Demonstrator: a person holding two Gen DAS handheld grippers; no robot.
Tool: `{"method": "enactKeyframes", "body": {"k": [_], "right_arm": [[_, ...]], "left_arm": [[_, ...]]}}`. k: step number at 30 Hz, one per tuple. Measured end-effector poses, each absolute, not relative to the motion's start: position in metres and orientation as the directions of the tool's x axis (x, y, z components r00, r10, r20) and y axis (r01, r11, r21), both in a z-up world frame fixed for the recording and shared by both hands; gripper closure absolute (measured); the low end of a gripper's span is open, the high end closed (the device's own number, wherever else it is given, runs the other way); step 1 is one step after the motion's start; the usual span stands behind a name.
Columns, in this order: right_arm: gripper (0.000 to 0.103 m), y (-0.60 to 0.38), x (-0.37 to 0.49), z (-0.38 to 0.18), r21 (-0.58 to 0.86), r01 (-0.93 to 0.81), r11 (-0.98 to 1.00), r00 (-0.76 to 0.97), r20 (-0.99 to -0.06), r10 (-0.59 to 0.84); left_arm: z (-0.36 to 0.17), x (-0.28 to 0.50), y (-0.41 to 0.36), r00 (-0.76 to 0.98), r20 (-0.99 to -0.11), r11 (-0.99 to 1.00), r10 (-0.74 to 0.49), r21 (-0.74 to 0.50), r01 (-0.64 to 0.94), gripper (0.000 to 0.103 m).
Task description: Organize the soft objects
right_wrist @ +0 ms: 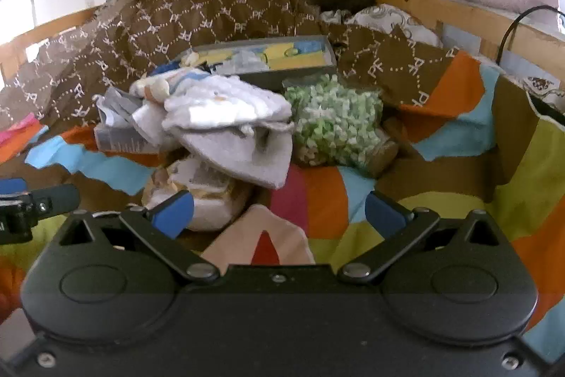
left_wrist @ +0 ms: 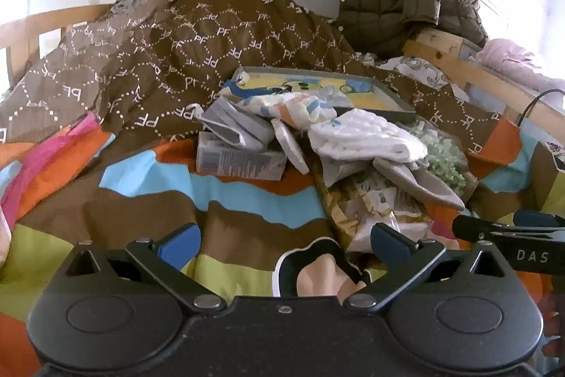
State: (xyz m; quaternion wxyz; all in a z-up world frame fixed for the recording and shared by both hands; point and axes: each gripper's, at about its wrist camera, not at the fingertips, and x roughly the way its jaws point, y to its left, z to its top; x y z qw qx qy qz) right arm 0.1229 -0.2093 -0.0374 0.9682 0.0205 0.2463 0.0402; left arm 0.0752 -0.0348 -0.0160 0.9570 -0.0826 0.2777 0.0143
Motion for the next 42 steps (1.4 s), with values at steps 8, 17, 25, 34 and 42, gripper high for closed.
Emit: {"method": "enactKeyframes", "body": {"k": [8,17,25,34,42], "right_arm": [[0.001,-0.208,0.125,-0.036,0.058,-0.078,0.995,0.877,-0.471,0.096],[0.001,-0.210,0.130,-0.035,0.058,-0.053,0.997,0.890,-0.451,0.073],[0.001,-0.212,0.137,-0.033,0.078,-0.032,0.996,0.912,-0.405,0.062],[0.001,-0.225,0.145,-0.038,0.136,-0.028,0.990,0.927,-0.367,0.077],[0.001,-0.233,0.168,-0.055,0.198,-0.064,0.978,0.909,-0.394,0.139]], "left_arm": [[-0.017,0.077,-0.038,0.839,-0.544,0.987,-0.018,-0.145,-0.073,0.001],[-0.015,0.085,-0.040,0.847,-0.529,0.988,-0.042,-0.150,-0.045,0.001],[-0.006,0.098,-0.044,0.862,-0.500,0.988,-0.087,-0.152,0.012,0.001],[0.008,0.136,-0.050,0.868,-0.464,0.978,-0.175,-0.181,0.100,0.001],[0.016,0.170,-0.064,0.865,-0.434,0.968,-0.250,-0.129,0.215,0.001]]}}
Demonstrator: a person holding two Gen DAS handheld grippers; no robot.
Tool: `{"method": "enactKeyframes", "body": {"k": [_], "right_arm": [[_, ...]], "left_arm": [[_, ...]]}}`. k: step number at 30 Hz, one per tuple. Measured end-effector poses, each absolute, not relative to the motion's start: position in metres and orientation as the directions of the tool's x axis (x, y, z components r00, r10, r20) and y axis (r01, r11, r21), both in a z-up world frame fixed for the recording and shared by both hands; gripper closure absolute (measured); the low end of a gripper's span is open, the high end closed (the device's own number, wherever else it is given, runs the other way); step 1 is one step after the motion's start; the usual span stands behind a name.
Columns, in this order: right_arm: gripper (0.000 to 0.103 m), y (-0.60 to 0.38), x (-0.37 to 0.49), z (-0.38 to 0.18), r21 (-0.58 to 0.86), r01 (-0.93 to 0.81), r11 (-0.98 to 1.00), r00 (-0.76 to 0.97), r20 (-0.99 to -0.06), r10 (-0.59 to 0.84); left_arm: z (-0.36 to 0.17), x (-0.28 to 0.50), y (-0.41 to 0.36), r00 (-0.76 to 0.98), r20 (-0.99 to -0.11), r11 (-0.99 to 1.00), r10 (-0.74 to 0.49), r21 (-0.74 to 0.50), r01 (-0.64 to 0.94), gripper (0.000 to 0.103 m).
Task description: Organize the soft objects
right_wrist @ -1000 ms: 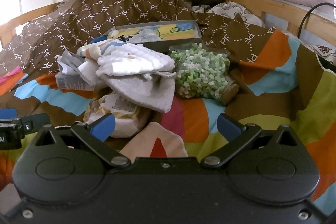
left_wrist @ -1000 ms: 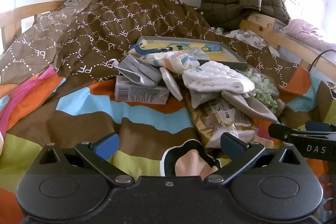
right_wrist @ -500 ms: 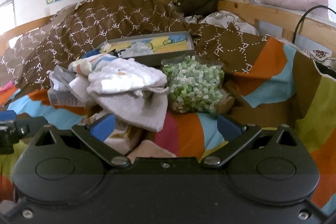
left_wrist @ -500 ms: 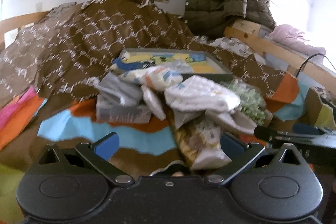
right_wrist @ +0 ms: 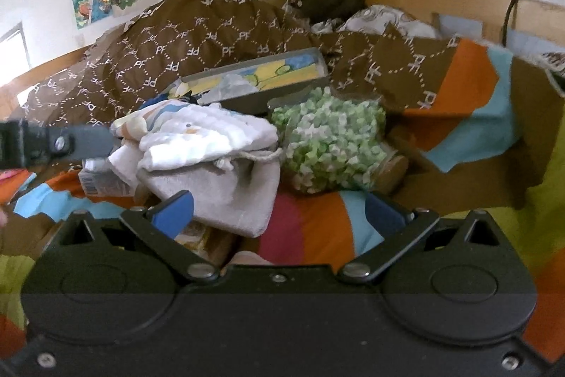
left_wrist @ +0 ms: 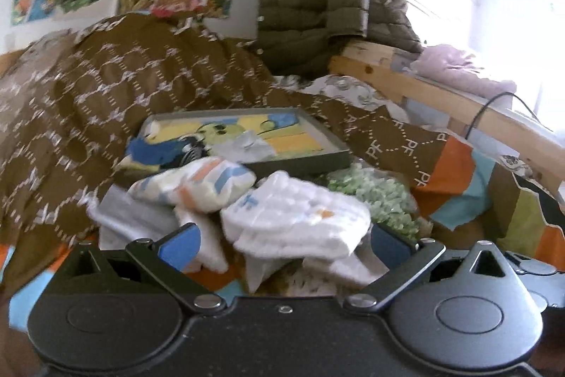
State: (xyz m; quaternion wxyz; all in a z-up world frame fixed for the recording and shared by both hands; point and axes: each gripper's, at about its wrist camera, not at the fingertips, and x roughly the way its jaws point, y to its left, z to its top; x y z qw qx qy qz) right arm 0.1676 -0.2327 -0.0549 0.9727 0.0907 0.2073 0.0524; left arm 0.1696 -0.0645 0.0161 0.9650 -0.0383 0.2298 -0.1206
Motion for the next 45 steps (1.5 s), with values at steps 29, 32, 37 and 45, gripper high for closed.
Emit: {"method": "enactKeyframes", "body": {"k": [29,32,37,45], "right_arm": [[0.084,-0.226,0.188,-0.071,0.320,-0.136,0.938,0.877,-0.401,0.264],[0.091,-0.226,0.186,-0.071,0.321,-0.131,0.938,0.877,-0.404,0.261],[0.098,-0.221,0.184,-0.068,0.287,-0.132,0.949,0.880,-0.407,0.245],[0.100,-0.218,0.182,-0.060,0.186,-0.093,0.978,0.899,-0.406,0.163]], "left_arm": [[0.002,0.219,-0.103,0.734,-0.587,0.888,-0.342,0.054,0.457,0.063],[0.003,0.220,-0.105,0.724,-0.598,0.883,-0.344,0.055,0.465,0.078],[0.009,0.215,-0.105,0.734,-0.582,0.883,-0.349,0.058,0.466,0.093],[0.037,0.201,-0.091,0.790,-0.498,0.908,-0.358,0.011,0.418,0.096]]}}
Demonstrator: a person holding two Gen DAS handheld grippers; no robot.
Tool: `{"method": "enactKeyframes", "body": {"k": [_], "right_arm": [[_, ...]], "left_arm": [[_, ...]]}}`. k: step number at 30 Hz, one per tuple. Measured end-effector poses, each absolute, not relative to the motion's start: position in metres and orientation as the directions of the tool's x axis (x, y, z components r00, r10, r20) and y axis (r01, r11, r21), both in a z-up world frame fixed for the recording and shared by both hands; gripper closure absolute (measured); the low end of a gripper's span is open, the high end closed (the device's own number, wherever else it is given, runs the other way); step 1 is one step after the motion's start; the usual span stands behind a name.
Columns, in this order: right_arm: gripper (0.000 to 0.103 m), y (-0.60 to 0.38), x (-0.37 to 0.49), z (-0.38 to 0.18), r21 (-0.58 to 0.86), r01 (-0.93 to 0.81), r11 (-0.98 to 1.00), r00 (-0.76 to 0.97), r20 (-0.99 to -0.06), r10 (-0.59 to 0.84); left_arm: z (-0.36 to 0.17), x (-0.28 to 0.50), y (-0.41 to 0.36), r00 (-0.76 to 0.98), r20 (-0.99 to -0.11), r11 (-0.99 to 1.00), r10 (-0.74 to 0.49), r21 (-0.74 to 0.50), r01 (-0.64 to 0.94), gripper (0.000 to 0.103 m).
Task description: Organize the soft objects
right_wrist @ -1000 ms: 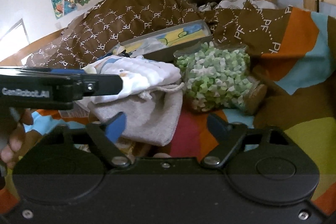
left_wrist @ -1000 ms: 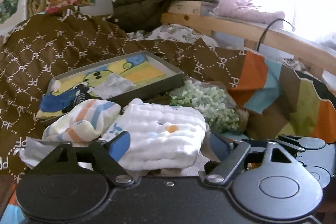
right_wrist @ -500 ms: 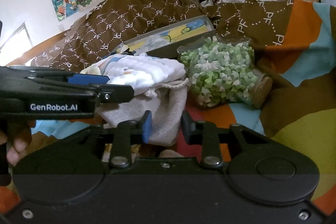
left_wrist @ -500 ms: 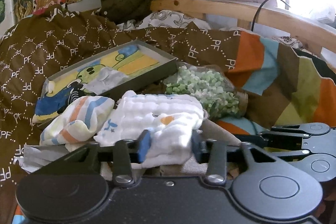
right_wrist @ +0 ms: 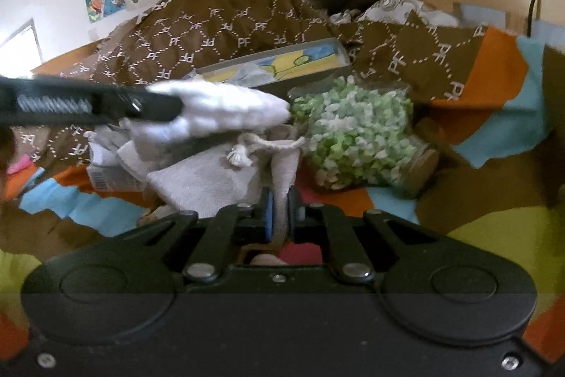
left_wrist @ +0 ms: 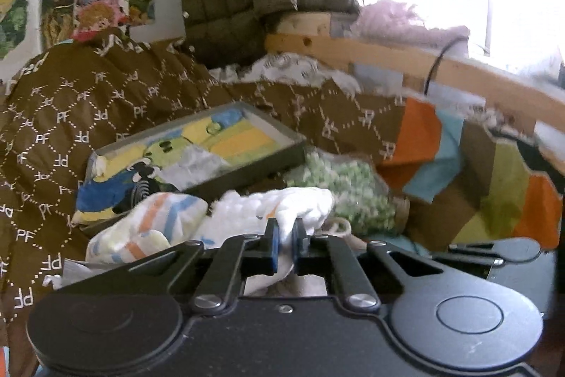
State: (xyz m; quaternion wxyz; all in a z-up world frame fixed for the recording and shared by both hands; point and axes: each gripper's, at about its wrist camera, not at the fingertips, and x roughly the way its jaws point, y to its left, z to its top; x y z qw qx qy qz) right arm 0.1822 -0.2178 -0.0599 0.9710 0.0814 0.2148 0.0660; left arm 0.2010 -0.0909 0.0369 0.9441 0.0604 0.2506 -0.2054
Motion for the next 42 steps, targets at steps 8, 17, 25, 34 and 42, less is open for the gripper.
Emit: {"method": "enactKeyframes", "body": {"k": [8,17,25,34,42], "right_arm": [[0.100,-0.213,0.173,-0.050,0.075,-0.076,0.994,0.922,-0.375,0.099],[0.101,-0.202,0.157,-0.029,-0.042,-0.038,0.998,0.965,-0.261,0.026],[0.101,-0.200,0.156,-0.022,-0.085,-0.011,0.996,0.976,-0.217,-0.008],[0.101,-0.194,0.154,-0.002,-0.188,-0.044,0.981,0.993,-0.120,0.022],[0.101,-0.201,0.190,0.023,-0.296,-0.090,0.951,0.994,-0.085,0.068]], "left_arm": [[0.053,0.177,-0.071,0.802,-0.461,0.921,-0.379,-0.103,0.376,0.097],[0.070,0.165,-0.049,0.808,-0.431,0.915,-0.401,-0.229,0.332,0.097],[0.086,0.169,-0.036,0.825,-0.388,0.904,-0.411,-0.292,0.313,0.097],[0.115,0.189,-0.037,0.816,-0.390,0.899,-0.426,-0.283,0.334,0.097],[0.161,0.237,-0.024,0.831,-0.389,0.914,-0.398,-0.247,0.322,0.097]]}}
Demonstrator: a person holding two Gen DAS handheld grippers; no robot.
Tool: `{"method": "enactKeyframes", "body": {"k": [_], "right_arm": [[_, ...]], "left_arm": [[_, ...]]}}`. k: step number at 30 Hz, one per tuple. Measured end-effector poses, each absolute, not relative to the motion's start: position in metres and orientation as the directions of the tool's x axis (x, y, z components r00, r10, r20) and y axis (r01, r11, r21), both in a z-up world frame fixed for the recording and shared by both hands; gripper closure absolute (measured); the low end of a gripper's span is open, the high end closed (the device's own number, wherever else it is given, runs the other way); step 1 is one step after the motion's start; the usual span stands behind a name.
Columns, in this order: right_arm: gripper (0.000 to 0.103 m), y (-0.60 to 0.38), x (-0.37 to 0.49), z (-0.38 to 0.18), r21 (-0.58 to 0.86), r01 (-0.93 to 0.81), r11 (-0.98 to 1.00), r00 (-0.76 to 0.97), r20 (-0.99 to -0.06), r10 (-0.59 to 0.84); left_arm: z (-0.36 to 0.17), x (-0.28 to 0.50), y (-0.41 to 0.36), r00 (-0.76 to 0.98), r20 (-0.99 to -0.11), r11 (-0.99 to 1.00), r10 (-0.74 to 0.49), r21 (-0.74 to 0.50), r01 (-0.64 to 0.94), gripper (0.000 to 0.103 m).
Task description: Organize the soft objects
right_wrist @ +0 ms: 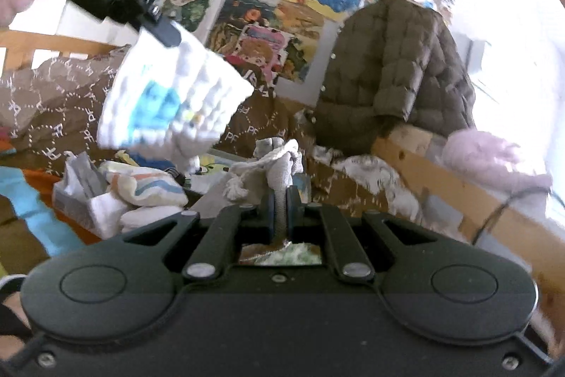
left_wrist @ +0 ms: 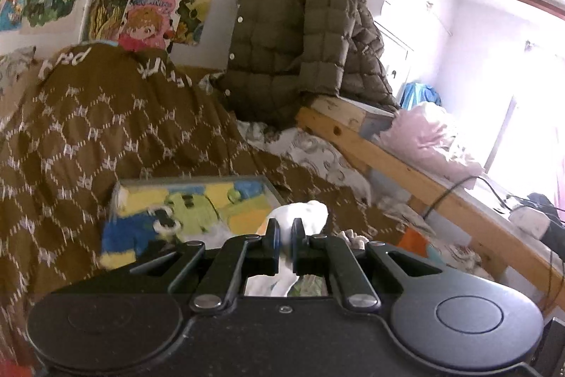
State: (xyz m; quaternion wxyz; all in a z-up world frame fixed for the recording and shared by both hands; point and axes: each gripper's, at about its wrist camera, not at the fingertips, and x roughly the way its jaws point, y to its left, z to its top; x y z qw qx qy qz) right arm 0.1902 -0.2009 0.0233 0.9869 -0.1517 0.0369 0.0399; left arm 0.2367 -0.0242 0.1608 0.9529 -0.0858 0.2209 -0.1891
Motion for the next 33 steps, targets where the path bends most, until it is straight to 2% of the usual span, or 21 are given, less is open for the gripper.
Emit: {"method": "enactKeyframes", "body": {"k": [6,13,22,33], "right_arm": [[0.101,-0.194,0.259,0.055,-0.331,-0.135,0.934,0.990,-0.073,0.118],[0.101,-0.158,0.347,0.074,-0.304,-0.211,0.929,0.978,-0.070,0.199],[0.101,-0.110,0.427,0.041,-0.238,-0.294,0.926,0.951,-0.166,0.259],[0.101,-0.085,0.477,0.006,-0.216,-0.310,0.926,0.929,-0.277,0.246]], "left_arm": [[0.158,0.291,-0.005,0.861,-0.359,0.926,-0.360,-0.246,0.285,0.097],[0.129,0.345,0.026,0.876,-0.397,0.954,-0.273,-0.231,0.193,0.097],[0.095,0.385,0.055,0.873,-0.436,0.968,-0.219,-0.212,0.137,0.097],[0.055,0.422,0.069,0.861,-0.466,0.964,-0.203,-0.250,0.092,0.097]]}}
